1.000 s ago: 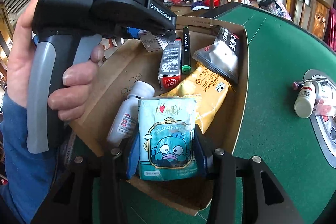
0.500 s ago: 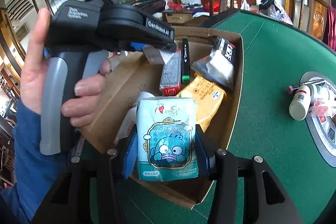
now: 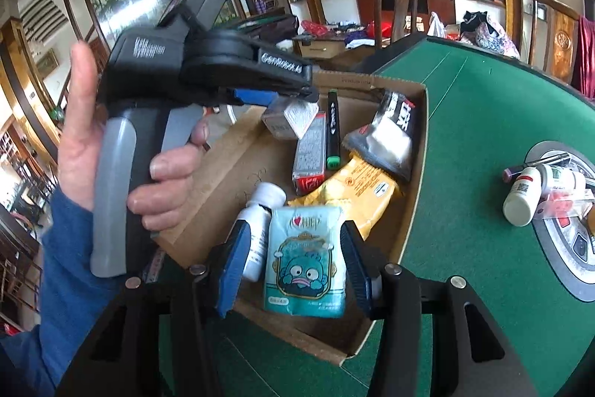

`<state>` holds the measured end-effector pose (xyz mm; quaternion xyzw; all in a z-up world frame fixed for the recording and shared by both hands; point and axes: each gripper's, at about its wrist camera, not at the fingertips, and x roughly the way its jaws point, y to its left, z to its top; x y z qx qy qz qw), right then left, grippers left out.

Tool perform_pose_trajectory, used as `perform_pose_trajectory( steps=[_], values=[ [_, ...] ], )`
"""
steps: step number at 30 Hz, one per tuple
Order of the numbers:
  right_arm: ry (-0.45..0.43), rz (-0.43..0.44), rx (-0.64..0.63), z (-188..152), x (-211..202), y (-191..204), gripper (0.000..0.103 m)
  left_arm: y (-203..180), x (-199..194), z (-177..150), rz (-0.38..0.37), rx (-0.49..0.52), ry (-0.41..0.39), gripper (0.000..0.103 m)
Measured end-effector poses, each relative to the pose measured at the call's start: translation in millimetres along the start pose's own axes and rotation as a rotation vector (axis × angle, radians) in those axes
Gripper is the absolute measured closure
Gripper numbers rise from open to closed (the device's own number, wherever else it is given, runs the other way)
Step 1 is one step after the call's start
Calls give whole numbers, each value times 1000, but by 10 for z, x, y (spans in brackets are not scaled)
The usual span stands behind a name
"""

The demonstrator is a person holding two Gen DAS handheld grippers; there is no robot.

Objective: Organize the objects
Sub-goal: 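Open both grippers to release the medicine box and snack pack inside, then move both grippers back to the items on the table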

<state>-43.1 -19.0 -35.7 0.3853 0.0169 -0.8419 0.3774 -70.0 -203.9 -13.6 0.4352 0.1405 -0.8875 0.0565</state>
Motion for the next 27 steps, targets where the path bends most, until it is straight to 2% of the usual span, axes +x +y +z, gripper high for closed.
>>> perform_pose_trajectory(
  steps=[9, 11, 15, 21, 25, 27],
  values=[
    [-1, 30, 58, -14, -59, -123, 53, -32, -224, 36, -87, -12, -110, 58],
    [-9, 34, 70, -8, -104, -153, 53, -55, -249, 39, -103, -3, -122, 55],
    [-57, 21, 113, 21, -364, -376, 53, -208, -222, 12, -115, 49, -116, 54],
    [-167, -128, 264, -49, -941, -1181, 53, -579, -139, -87, -131, 168, -81, 54],
    [-195, -246, 385, -168, -1159, -1758, 53, -867, -58, -156, -194, 218, -34, 54],
    [-197, -309, 440, -201, -1220, -1994, 53, -1088, 18, -187, -224, 236, 16, 54]
  ],
)
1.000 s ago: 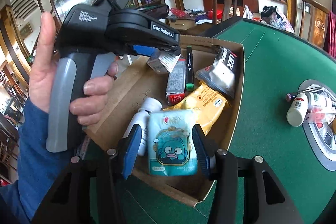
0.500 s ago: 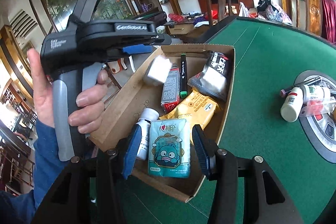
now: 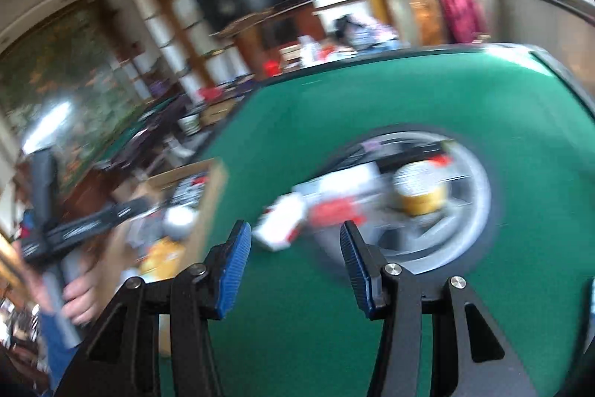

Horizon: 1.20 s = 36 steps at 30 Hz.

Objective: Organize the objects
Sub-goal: 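Move both grippers back to the items on the table, then grasp the white red-labelled pill bottle with the left gripper while the right grasps the yellow-lidded jar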

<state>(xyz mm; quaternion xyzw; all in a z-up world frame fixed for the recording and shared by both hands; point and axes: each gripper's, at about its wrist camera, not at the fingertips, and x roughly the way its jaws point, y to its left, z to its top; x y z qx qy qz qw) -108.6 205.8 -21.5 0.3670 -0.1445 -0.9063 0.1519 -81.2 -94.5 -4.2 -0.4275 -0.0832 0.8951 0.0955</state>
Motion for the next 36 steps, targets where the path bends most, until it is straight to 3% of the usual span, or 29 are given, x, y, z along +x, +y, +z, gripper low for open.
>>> perform_pose_trajectory(
  steps=[6, 9, 13, 21, 28, 33, 36],
  values=[
    [7, -14, 154, 73, 19, -435, 53, -748, 425, 63, 28, 146, 141, 54],
    [9, 11, 215, 74, -21, -570, 53, -1038, 665, 96, 77, 210, 205, 54],
    [0, 15, 247, 104, -65, -664, 53, -1150, 993, 153, 146, 218, 271, 54],
    [-7, 35, 260, 128, -103, -715, 53, -1180, 1381, 177, 198, 211, 338, 54],
    [-10, -5, 256, 124, -71, -738, 53, -1141, 1376, 123, 225, 164, 283, 56],
    [-24, -89, 209, 163, -20, -753, 53, -1096, 1026, -255, 217, 88, 238, 57],
    [-11, -151, 109, 223, 117, -647, 53, -1097, 884, -429, 222, 82, 211, 57]
  ],
)
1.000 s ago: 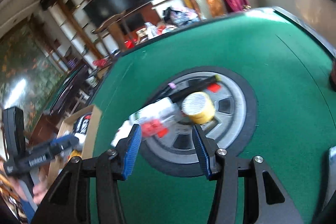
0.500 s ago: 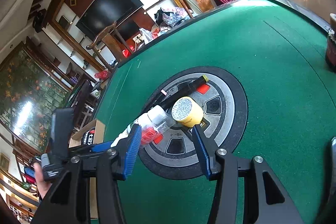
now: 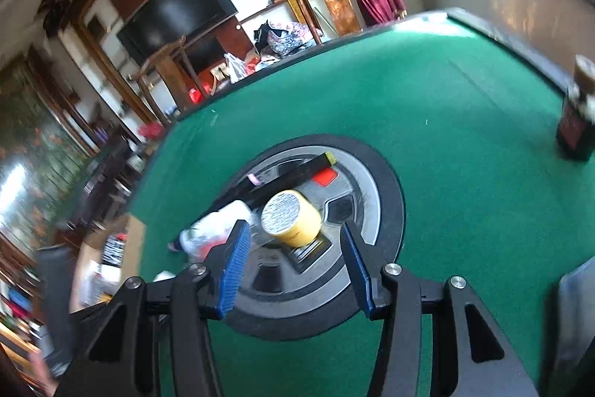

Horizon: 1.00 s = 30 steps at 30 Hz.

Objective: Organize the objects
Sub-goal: 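Grasp the white red-labelled pill bottle with the left gripper while the right grasps the yellow-lidded jar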

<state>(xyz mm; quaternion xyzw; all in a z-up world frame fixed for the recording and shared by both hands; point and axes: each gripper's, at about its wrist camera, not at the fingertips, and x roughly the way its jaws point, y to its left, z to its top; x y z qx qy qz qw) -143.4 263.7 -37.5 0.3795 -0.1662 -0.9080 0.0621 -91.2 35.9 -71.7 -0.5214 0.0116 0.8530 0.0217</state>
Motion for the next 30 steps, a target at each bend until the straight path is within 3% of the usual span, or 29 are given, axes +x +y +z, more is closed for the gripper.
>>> perform_pose_trajectory(
  steps=[3, 5, 7, 16, 18, 23, 28, 30],
  values=[
    [28, -28, -85, 14, 163, 160, 53, -26, 54, -1, 9, 10, -7, 58],
    [47, -71, -151, 19, 286, 264, 53, -60, 87, 24, 6, 23, -14, 66],
    [56, -106, -196, 8, 386, 326, 53, -56, 93, 33, 1, 26, -20, 67],
    [101, -184, -214, -69, 715, 246, 55, 26, 82, 15, -15, 7, -35, 67],
    [106, -176, -217, -71, 707, 254, 63, 39, 80, 20, -26, -6, -35, 67],
    [111, -165, -213, -86, 658, 218, 63, 73, 81, 51, -54, -33, -30, 66],
    [99, -141, -184, -69, 551, 226, 63, -9, 99, 63, -17, -3, -44, 65],
    [83, -128, -180, -61, 474, 244, 63, -31, 102, 68, -22, 6, -48, 69]
  ],
)
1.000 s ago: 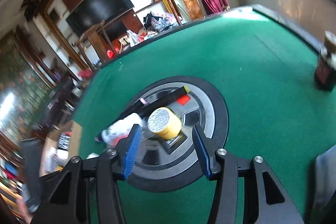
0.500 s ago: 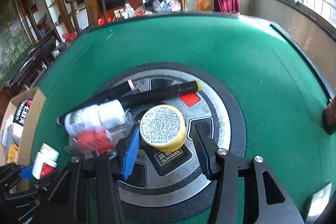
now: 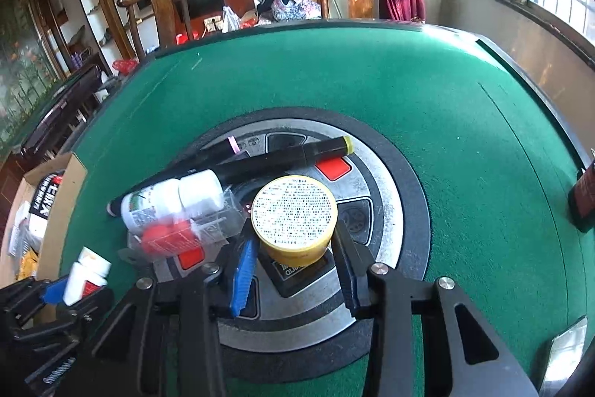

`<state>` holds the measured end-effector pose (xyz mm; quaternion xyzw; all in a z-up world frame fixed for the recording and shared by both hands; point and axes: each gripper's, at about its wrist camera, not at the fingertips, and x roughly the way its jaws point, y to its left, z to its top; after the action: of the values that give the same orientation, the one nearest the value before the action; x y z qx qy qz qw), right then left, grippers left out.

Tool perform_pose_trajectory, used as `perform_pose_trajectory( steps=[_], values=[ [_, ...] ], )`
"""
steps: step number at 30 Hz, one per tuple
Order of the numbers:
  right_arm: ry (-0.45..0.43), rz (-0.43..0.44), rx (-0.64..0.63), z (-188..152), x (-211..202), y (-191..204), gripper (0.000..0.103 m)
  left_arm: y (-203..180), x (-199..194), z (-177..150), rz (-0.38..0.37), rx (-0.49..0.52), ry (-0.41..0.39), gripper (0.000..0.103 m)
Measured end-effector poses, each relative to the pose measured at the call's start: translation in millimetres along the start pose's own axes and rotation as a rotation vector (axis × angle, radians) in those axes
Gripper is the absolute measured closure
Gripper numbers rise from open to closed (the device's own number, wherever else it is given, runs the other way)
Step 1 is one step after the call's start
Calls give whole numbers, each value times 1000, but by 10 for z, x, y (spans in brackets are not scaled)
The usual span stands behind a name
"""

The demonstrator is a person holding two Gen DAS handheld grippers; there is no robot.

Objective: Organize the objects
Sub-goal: 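Grasp the white red-labelled pill bottle with the left gripper while the right grasps the yellow-lidded jar, then carry the pill bottle and yellow-lidded jar over the cardboard box with both grippers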

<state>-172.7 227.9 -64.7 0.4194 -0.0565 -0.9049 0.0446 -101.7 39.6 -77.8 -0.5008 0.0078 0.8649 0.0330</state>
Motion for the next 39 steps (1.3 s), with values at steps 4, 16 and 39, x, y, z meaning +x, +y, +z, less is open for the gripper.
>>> perform_pose_trajectory(
  steps=[4, 16, 39],
  values=[
    [-25, 19, 13, 18, -119, -1, 63, 42, -12, -7, -36, -17, -1, 69],
    [-53, 166, -13, 8, -399, 281, 64, 320, -435, 29, -83, -71, -103, 69],
    [15, 433, -285, -577, -721, 1657, 64, 1606, -788, -5, 100, -259, -194, 69]
  ],
)
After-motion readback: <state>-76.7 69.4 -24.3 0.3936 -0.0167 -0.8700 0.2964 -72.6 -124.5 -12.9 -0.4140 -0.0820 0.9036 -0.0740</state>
